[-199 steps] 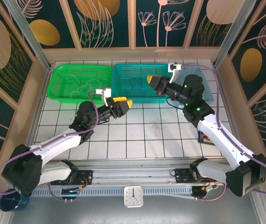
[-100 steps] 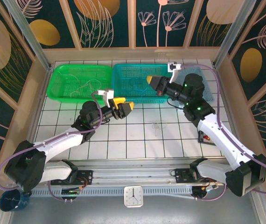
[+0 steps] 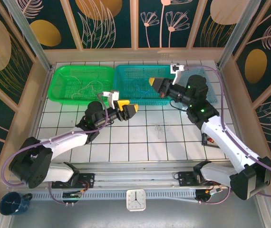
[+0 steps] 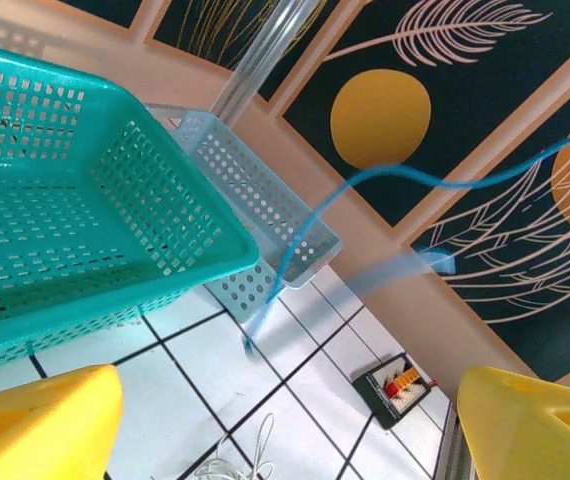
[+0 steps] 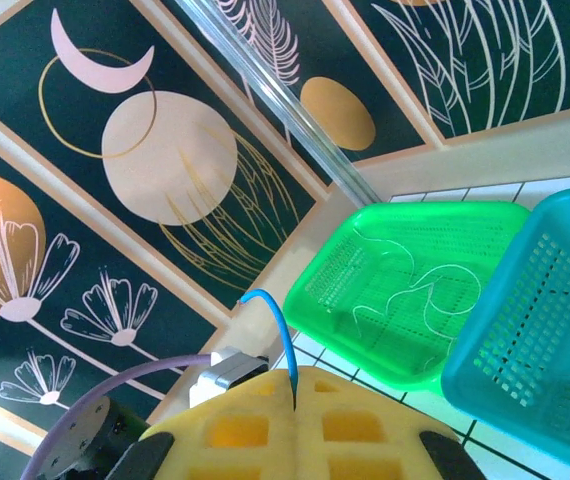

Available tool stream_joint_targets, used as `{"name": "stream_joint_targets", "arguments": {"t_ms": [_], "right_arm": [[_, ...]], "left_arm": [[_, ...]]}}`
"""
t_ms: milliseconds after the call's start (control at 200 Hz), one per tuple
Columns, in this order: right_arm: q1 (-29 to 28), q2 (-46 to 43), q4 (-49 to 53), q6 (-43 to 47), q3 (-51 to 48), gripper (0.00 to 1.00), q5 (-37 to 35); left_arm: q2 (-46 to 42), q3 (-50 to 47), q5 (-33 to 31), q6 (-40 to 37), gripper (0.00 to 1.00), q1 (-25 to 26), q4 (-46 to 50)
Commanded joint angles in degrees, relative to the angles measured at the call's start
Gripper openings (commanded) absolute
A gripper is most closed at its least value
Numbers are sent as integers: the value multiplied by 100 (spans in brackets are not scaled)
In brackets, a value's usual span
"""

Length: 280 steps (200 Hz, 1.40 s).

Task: Untangle the cables

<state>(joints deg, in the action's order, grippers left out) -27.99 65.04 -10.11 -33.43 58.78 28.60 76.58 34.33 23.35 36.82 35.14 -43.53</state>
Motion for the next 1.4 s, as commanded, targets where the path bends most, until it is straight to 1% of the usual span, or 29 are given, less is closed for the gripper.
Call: {"name": "stream_joint_targets", "arguments": {"t_ms": [0,90,140,305,390,435,480,606,641,681,741,801,861,906,981,1046,1126,1396], "right_arm": [[-100,-2,-254,-67,59,0,102],[-162,-7,-258,-75,61,0,105],[-184,-26,-254,-91,69,0,102],[-224,-46,-285,-121,65,0,102],[-225,-51,-297,-152,66,0,111],[-231,-55,-299,-155,64,0,119],[-233,-56,-312,-163,67,0,120],[-233,-74,-321,-174,45,0,118],[-242,-83,-325,-181,41,0,120],[-242,-85,-325,-189,34,0,120],[-242,-102,-334,-191,36,0,120],[-242,-100,-332,-189,37,0,112],[-242,-105,-322,-177,44,0,95],[-234,-90,-300,-151,50,0,72],[-208,-90,-257,-96,65,0,-21],[-101,-85,-231,-67,65,0,-103],[169,-90,-239,-99,32,0,-170],[1590,-294,-591,-583,-301,0,-190]], "left_arm": [[82,205,30,-148,87,-34,-323],[148,223,3,-149,87,-33,-388],[201,245,16,-148,84,-35,-418],[382,337,109,-104,61,-37,-616],[428,377,90,-95,52,-40,-694],[449,400,74,-89,52,-36,-725],[454,416,57,-96,54,-34,-727],[481,452,3,-100,65,-39,-718],[488,452,-10,-108,64,-41,-726],[494,463,-13,-113,62,-33,-738],[517,466,-2,-113,55,-41,-762],[542,457,2,-102,46,-36,-817],[550,446,1,-96,32,-34,-870],[545,426,-11,-87,19,-36,-894],[527,395,-53,-78,0,-36,-896],[488,350,-100,-100,0,-37,-856],[406,216,-162,-118,0,-39,-816],[-89,-555,-516,-158,0,-55,-727]]}}
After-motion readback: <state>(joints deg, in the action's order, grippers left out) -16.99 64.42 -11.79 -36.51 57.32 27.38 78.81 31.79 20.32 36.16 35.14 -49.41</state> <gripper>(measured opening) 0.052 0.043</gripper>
